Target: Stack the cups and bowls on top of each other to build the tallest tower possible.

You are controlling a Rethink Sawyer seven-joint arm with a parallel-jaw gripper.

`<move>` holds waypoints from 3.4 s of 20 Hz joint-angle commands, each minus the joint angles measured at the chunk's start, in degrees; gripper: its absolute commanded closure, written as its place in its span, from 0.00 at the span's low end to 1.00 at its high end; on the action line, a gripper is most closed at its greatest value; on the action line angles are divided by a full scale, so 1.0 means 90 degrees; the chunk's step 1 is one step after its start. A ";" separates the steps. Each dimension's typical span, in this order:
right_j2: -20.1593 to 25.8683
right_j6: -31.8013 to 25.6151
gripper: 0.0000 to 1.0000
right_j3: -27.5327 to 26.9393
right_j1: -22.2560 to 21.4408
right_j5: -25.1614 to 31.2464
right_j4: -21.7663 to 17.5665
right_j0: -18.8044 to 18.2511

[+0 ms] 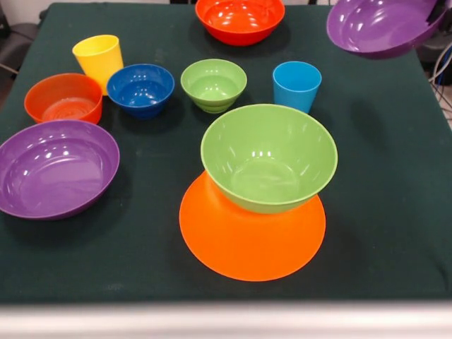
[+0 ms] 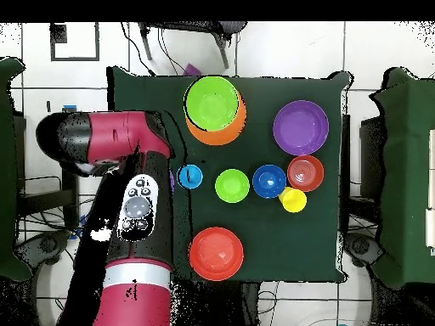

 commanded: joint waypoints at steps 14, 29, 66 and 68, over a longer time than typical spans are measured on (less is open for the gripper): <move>-0.0082 -0.0311 1.00 -0.6509 0.2836 0.3994 -0.0523 -0.0392; -0.3821 -0.0869 1.00 -0.7970 0.3848 0.4882 0.2219 -0.0772; -1.2079 -0.3133 1.00 -0.7610 0.4223 0.2539 0.8829 -0.2075; -1.2350 -0.3221 1.00 -0.7573 0.4148 0.2683 0.9052 -0.2094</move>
